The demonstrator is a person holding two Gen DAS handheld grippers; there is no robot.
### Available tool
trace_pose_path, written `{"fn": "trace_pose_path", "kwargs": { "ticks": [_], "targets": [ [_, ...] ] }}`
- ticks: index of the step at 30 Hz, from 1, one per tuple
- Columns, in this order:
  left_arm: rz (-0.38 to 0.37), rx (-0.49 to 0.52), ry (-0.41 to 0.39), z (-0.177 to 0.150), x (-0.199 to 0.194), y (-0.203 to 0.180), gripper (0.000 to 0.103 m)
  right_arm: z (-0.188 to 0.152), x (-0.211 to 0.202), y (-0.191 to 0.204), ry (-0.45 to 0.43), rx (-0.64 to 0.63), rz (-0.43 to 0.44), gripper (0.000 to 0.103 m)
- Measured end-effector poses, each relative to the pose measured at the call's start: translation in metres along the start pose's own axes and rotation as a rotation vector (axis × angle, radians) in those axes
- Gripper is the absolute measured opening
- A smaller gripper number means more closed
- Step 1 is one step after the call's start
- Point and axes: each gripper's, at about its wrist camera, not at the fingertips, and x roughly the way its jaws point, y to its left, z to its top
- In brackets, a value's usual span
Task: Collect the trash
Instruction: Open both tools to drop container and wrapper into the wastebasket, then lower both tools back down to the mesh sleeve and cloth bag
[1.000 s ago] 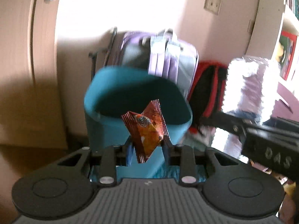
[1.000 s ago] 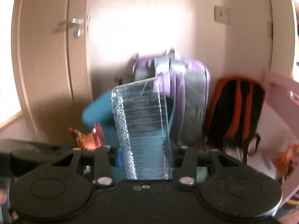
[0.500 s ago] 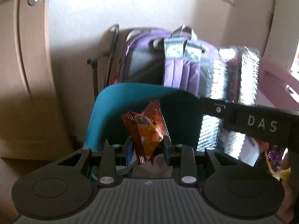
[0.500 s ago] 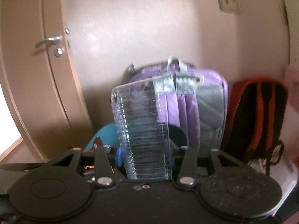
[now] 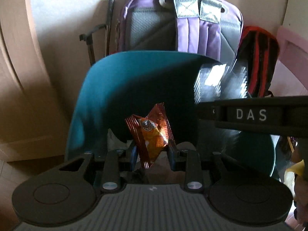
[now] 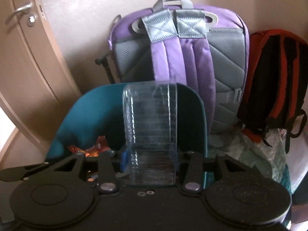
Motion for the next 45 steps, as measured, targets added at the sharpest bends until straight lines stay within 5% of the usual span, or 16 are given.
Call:
{"fn": "trace_pose_path", "kwargs": {
  "ticks": [6, 8, 10, 25, 37, 45],
  "targets": [
    [-0.016, -0.01, 0.013, -0.005, 0.005, -0.002, 0.033, -0.002, 0.003, -0.003, 0.013, 0.009, 0.002, 0.062],
    [-0.015, -0.022, 0.013, -0.005, 0.005, -0.001, 0.053, -0.002, -0.001, -0.003, 0.0, 0.006, 0.004, 0.064],
    [-0.015, -0.029, -0.001, -0.005, 0.001, -0.003, 0.062, 0.001, -0.005, -0.004, -0.009, 0.008, 0.012, 0.065],
    [-0.041, -0.059, -0.094, -0.022, -0.094, -0.02, 0.067, -0.016, -0.102, 0.001, -0.109, -0.004, 0.026, 0.082],
    [-0.064, -0.058, -0.131, -0.07, -0.16, -0.033, 0.07, -0.063, -0.182, 0.005, -0.169, -0.033, 0.014, 0.091],
    [-0.095, -0.023, -0.129, -0.117, -0.175, -0.045, 0.084, -0.106, -0.206, -0.003, -0.17, -0.05, 0.036, 0.098]
  ]
}}
